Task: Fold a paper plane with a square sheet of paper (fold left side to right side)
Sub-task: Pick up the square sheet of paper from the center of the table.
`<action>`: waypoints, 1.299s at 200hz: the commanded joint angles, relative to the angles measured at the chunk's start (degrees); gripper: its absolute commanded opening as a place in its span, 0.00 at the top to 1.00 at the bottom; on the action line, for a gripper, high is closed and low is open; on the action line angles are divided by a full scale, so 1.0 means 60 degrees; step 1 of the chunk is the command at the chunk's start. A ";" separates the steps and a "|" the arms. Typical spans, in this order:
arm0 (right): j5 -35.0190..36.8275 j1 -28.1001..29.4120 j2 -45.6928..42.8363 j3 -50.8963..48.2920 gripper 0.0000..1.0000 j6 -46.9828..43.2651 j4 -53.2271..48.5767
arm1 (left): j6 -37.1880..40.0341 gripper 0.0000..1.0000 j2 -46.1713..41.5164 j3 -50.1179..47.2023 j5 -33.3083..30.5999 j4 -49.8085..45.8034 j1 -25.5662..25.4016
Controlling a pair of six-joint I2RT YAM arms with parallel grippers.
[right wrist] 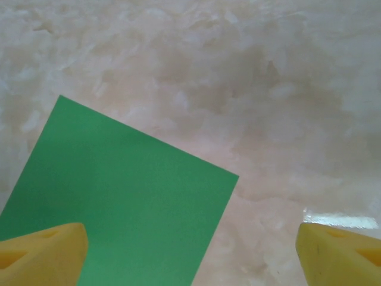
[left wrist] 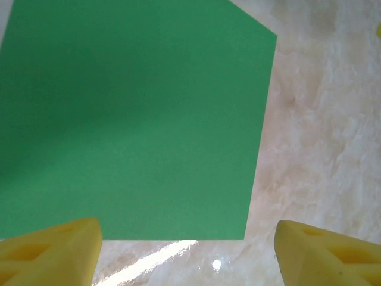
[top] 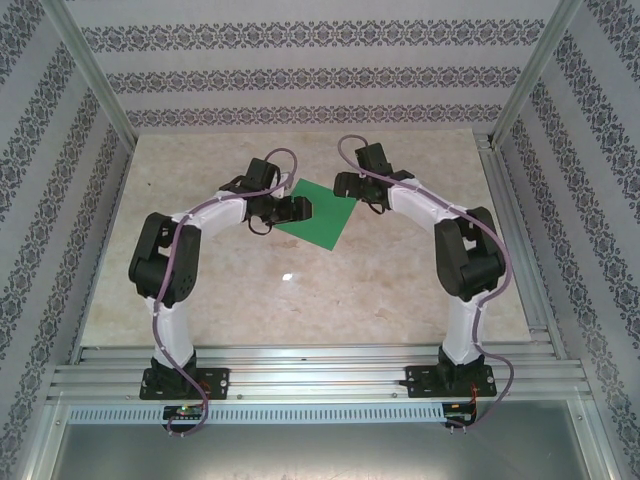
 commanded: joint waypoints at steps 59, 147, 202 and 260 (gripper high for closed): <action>0.0243 0.0102 0.1988 0.1970 0.09 0.0684 -0.1158 | -0.0431 0.30 0.1339 0.1010 0.0103 -0.0508 -0.0096; -0.0284 0.0433 0.2976 0.2799 0.09 0.1038 -0.1552 | -0.0513 0.30 0.1442 0.0515 -0.0019 -0.0226 -0.0347; -0.1056 0.0570 0.2583 0.2171 0.14 0.1419 -0.1102 | -0.0542 0.30 0.1580 0.0585 -0.0022 -0.0226 -0.0463; -0.1540 0.0644 0.1897 0.1433 0.38 0.1063 -0.0469 | -0.0513 0.30 0.1615 0.0654 0.0061 -0.0283 -0.0480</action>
